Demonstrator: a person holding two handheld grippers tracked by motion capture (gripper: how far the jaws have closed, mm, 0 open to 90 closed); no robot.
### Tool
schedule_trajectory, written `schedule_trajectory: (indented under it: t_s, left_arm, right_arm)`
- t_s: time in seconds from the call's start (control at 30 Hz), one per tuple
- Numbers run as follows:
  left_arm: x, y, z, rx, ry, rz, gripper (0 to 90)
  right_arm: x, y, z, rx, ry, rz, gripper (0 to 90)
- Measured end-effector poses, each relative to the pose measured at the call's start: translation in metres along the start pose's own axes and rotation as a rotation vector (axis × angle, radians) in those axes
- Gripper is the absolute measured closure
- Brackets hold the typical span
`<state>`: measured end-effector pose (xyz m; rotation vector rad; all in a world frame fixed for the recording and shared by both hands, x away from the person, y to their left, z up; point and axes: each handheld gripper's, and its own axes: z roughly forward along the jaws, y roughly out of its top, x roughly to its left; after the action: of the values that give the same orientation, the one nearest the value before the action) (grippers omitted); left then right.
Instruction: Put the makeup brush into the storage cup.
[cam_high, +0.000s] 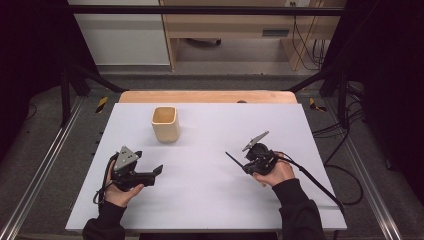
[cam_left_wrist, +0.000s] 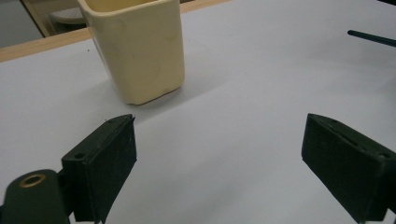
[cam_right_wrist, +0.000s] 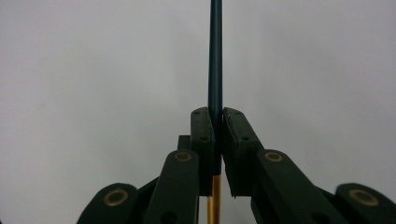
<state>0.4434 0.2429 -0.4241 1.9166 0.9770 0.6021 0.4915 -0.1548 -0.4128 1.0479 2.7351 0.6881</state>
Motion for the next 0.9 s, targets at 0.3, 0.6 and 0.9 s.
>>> schedule_trajectory:
  t_s: [0.3,0.6,0.9]
  left_arm:
    - [-0.007,0.001,0.003,0.013,-0.02,0.038,9.7]
    - [-0.017,0.002,0.008,0.039,-0.04,0.108,9.9]
    - [-0.026,0.005,0.012,0.063,-0.069,0.169,9.9]
  right_arm:
    - [0.013,0.013,-0.004,0.016,0.051,-0.075,83.4]
    - [0.024,0.028,-0.004,0.039,0.083,-0.109,83.4]
    - [0.03,0.038,-0.001,0.053,0.121,-0.139,83.3]
